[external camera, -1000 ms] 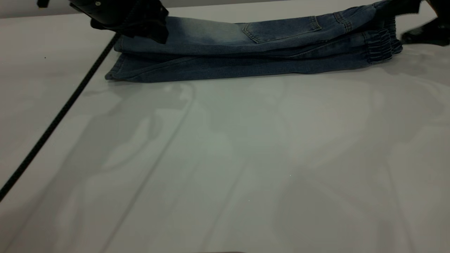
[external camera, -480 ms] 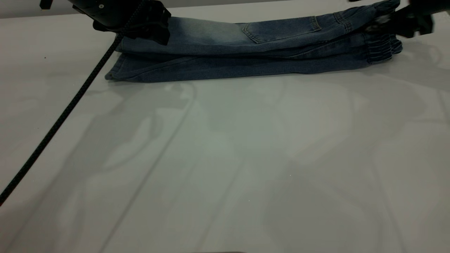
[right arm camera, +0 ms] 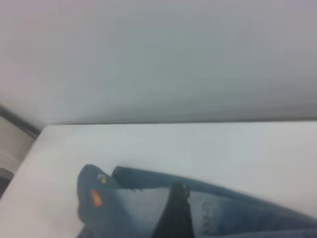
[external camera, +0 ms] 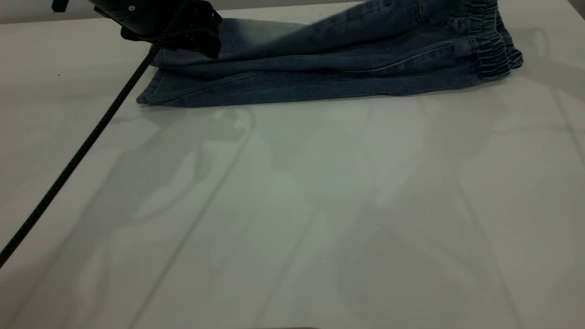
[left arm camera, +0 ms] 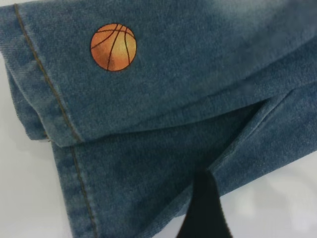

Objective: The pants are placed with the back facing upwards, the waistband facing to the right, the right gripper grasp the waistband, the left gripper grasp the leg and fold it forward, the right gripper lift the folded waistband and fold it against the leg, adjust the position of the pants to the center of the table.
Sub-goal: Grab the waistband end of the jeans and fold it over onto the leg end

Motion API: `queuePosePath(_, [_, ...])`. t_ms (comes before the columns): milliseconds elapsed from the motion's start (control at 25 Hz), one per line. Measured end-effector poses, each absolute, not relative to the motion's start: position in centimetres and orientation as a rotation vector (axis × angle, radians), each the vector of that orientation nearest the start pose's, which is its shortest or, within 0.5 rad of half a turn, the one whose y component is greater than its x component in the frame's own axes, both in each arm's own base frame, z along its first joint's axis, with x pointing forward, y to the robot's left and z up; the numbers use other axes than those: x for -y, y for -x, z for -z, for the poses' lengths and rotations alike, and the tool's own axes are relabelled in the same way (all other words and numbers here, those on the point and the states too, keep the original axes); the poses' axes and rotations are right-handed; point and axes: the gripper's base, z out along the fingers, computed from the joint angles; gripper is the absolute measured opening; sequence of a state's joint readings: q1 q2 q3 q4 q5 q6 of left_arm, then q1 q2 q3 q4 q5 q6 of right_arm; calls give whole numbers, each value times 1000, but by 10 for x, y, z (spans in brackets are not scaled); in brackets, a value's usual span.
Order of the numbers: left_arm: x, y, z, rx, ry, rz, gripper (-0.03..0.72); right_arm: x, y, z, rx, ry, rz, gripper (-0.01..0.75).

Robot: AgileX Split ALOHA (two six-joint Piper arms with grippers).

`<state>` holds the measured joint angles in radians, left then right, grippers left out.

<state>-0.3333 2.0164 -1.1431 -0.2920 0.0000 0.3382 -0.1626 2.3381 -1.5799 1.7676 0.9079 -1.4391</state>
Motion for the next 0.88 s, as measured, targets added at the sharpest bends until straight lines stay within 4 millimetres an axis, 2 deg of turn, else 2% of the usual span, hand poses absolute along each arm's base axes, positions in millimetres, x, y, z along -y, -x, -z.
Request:
queuePosePath(200, [135,-391,-135,-2319,-445,140,503,12,-482,-120,-2221,-93,-1066,594])
queuePosePath(440, [135,-392,-136,-2303,-440,136,503,35,-467,-99,-2520,-112,-878,594])
queuePosePath(600, [135,-392,-133,-2307,-440,135,503,45,-466,-91,-2570,-95,-736,594])
queuePosePath(880, [135,-393,-123,-2329,-443,131,503,51,-468,-62,-2594,-153,-661,594])
